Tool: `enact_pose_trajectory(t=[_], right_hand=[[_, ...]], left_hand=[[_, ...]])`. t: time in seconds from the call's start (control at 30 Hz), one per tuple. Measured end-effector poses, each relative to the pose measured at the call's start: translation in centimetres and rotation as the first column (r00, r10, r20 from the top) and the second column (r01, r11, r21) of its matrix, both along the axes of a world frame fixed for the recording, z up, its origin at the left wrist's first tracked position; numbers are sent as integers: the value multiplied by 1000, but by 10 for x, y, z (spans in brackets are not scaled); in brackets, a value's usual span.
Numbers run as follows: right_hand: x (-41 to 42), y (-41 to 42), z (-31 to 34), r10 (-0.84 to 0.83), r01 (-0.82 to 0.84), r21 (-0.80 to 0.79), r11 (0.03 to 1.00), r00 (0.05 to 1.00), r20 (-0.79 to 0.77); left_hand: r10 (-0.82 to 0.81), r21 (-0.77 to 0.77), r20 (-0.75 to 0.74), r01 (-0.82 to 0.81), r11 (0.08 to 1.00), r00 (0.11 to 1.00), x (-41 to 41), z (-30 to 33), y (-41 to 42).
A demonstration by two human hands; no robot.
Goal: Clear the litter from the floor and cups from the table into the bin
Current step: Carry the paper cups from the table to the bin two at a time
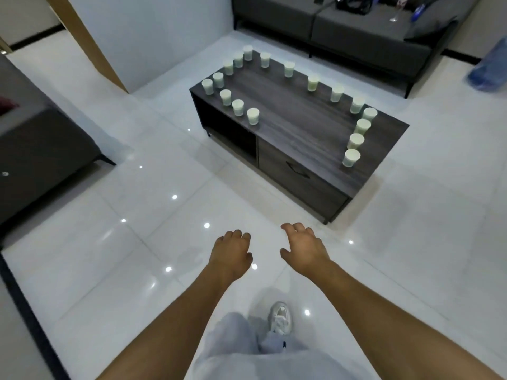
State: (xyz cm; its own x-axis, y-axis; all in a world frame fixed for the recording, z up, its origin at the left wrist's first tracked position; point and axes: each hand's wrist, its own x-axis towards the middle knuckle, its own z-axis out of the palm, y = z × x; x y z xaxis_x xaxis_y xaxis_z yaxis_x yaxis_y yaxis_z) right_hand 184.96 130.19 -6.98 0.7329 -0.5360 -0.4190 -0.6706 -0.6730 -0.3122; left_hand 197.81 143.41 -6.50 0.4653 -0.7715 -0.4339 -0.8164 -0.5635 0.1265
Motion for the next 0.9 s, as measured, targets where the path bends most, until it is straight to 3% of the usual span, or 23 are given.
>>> enact_pose_trajectory(t=[0.3, 0.6, 0.9], right_hand=[[124, -92, -7, 21, -20, 16, 1000, 999, -48], [294, -182, -10, -83, 84, 50, 995, 996, -32], [394, -268, -26, -143, 151, 121, 981, 987, -77]], left_hand=[[70, -12, -44, -71, 997, 997, 123, -8, -89], [50, -31, -63, -52, 998, 997, 305, -9, -187], [33, 40, -86, -29, 999, 996, 423, -21, -288]])
